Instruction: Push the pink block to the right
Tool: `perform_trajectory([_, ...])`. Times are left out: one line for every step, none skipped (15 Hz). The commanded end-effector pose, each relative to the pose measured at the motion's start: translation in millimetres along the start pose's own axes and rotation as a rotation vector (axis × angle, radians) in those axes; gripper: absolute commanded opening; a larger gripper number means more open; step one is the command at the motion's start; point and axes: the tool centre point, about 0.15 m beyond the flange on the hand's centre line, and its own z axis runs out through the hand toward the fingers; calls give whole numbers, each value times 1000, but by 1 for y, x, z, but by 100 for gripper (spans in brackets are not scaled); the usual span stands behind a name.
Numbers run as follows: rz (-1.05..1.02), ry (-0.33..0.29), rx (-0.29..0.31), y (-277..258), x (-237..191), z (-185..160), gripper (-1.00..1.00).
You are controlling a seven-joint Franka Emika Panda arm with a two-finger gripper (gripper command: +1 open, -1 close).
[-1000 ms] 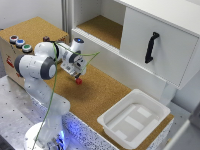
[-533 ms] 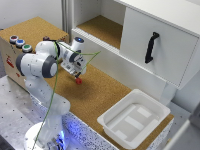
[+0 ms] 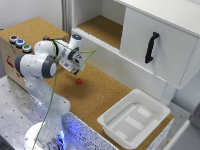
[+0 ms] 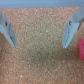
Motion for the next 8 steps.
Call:
perform_trajectory([21, -42, -164, 6, -3, 25, 100])
perform_trajectory([18, -43, -204, 7, -5, 31, 100])
perform_trajectory([21, -41, -236, 9, -7, 40, 100])
perform_trajectory([41, -37, -232, 13, -8, 45, 100])
perform_trajectory([62, -28, -223, 18, -8, 50, 100])
perform_trajectory([77, -11, -205, 20, -8, 51, 100])
perform_trajectory([80, 2, -198, 21, -6, 52, 100])
perform_trajectory([84, 10, -183, 22, -5, 52, 100])
